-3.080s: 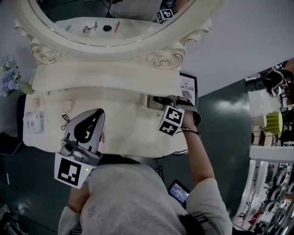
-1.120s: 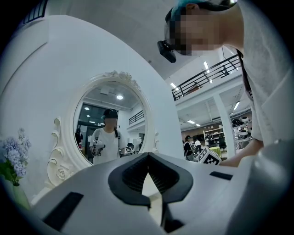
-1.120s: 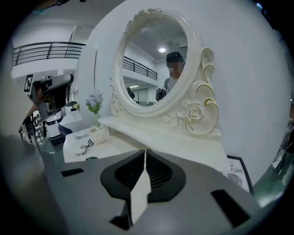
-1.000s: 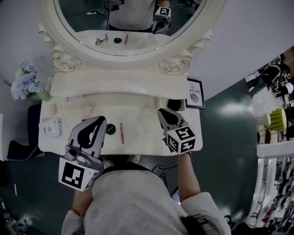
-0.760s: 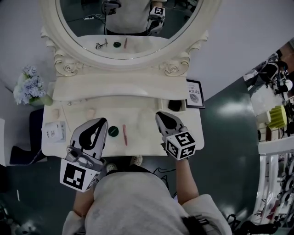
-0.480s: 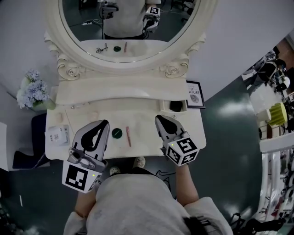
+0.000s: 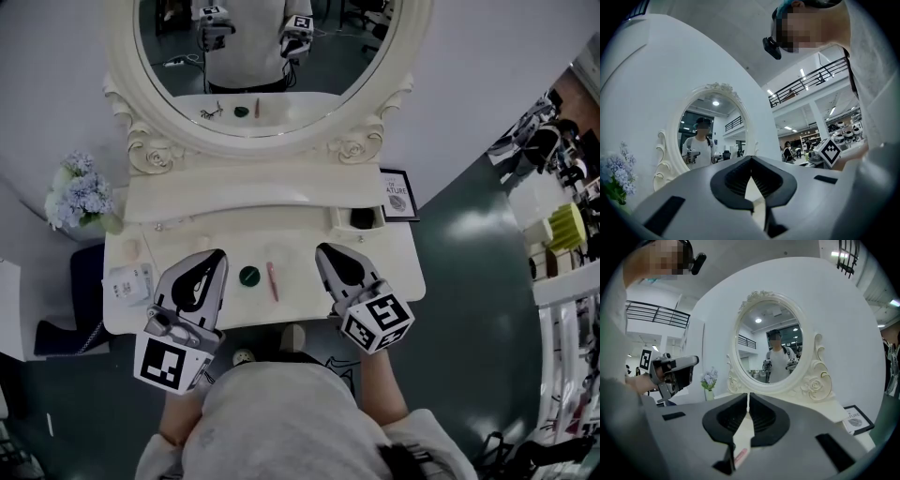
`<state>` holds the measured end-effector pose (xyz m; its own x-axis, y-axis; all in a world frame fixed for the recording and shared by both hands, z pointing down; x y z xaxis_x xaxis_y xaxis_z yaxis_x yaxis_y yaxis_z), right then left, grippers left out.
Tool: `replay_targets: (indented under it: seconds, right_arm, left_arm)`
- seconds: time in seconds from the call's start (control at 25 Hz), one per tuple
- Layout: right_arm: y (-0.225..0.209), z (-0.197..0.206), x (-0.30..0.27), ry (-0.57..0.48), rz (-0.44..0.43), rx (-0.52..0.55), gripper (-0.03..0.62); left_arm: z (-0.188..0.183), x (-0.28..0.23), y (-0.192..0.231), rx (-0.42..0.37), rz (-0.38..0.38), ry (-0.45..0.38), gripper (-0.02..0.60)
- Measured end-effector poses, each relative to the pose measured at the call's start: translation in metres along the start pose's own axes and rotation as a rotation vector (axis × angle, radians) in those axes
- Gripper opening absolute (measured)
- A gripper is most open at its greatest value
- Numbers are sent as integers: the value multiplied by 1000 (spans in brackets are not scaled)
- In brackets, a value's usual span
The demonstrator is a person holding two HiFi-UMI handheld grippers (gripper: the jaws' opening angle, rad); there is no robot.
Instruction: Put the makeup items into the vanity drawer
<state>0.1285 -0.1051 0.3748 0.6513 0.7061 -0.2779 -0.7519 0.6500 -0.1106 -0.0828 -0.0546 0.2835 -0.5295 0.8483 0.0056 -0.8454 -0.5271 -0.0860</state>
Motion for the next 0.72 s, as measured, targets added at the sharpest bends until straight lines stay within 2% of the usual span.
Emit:
replay_targets:
  seconds: [0.44,0.64,0.72]
  right_arm:
    - [38,-22,15,-88,-8,10,28]
    - [52,-29,21,-113,-2,24,28]
    - [57,-31,22,-120,4,30,28]
  left_arm:
    - [8,26,3,-35,38,70,14]
    - [-4,35,8,-6,13,-7,14]
    - [-1,40,10,-3,15,5,14]
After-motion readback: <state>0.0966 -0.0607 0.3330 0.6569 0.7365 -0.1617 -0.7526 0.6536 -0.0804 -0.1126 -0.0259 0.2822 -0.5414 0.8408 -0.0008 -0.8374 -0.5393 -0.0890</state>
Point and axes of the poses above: the fingertips, and each gripper's own axes: x backward along the fingers, y to its left, z out of its underside, the point moved 4 cm from there along x, backward along the fingers, and after that the axes turned 8 degrees about y, right-handed, at the moved point
